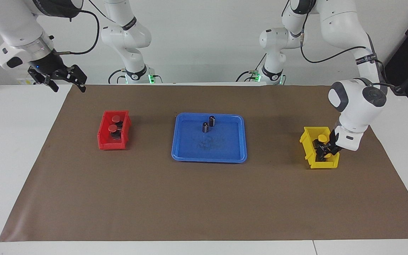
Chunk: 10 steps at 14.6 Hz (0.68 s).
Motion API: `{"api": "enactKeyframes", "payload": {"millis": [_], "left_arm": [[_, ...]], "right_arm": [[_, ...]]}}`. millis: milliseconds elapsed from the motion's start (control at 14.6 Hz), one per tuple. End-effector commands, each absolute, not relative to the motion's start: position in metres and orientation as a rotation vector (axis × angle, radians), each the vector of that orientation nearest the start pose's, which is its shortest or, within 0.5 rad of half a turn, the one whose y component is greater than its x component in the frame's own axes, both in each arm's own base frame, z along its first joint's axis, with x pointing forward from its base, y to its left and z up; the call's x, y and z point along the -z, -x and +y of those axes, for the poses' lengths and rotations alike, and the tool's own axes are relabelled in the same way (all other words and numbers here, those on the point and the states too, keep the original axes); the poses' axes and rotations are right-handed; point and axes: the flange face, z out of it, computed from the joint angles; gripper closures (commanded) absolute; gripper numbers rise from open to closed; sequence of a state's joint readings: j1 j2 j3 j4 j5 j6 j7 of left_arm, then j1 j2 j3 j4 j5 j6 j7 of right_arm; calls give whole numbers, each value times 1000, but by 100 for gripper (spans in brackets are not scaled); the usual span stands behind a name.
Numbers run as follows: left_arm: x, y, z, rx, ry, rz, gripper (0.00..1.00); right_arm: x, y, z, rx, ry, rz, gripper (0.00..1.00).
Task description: Sort red and yellow buttons by color
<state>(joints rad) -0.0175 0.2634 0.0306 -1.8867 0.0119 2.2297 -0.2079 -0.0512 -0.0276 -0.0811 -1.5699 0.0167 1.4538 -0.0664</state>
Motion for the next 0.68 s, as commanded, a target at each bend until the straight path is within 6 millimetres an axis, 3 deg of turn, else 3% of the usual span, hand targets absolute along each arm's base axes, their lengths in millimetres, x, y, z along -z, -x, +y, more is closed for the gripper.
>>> {"api": "enactKeyframes", "payload": {"millis": [0, 68, 137, 342, 478, 615], "left_arm": [[-404, -625, 5, 83, 3125, -243, 7], [-418, -625, 1, 59, 3125, -202, 0], [-432, -624, -4, 23, 3126, -171, 0], [-505, -620, -17, -116, 3127, -15, 0], [-557, -600, -16, -133, 3136, 120, 0], [-595, -577, -17, -92, 3137, 135, 0]], "right_arm": [[-631, -525, -68, -150, 3107, 124, 0], [-631, -525, -68, -150, 3107, 126, 0], [-631, -525, -68, -150, 3107, 126, 0], [-631, -525, -68, -150, 3107, 124, 0], [-631, -525, -68, -150, 3107, 126, 0], [-631, -525, -68, -150, 3107, 126, 0]]}}
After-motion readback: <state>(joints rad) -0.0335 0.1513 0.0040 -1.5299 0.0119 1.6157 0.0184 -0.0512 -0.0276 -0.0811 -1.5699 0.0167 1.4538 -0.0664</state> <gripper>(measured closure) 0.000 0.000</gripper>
